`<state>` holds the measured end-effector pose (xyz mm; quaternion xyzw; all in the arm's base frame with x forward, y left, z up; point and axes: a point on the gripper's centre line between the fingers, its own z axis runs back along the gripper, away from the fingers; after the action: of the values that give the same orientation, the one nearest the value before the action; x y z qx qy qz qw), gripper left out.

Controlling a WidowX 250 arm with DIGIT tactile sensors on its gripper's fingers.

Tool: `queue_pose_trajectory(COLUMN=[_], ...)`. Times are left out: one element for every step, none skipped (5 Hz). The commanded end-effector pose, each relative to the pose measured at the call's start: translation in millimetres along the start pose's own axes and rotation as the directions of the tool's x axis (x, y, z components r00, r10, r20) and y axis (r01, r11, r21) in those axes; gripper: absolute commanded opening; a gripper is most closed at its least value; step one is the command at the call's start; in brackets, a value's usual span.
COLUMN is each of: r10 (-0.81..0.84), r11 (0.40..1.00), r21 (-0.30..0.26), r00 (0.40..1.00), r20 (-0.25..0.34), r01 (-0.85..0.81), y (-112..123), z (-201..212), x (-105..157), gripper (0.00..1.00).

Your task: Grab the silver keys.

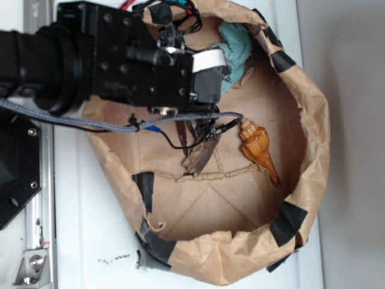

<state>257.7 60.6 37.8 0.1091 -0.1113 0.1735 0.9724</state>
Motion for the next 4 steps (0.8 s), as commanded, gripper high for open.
queue_pose_trajectory(r10=[-0.169, -0.176, -0.166, -0.156], r11=[0.980, 0.978, 0.980, 0.983], r21=[-0.127, -0.135, -0.134, -0.123], r00=[0.977, 0.975, 0.976, 0.978], r20=[-0.132, -0.136, -0.143, -0.137], r01=[0.152, 0.158, 0.147, 0.139], y=[17, 20, 19, 16], z=[6, 7, 7, 8], x=[-53, -65, -59, -53], gripper=[0.00, 0.00, 0.00, 0.00])
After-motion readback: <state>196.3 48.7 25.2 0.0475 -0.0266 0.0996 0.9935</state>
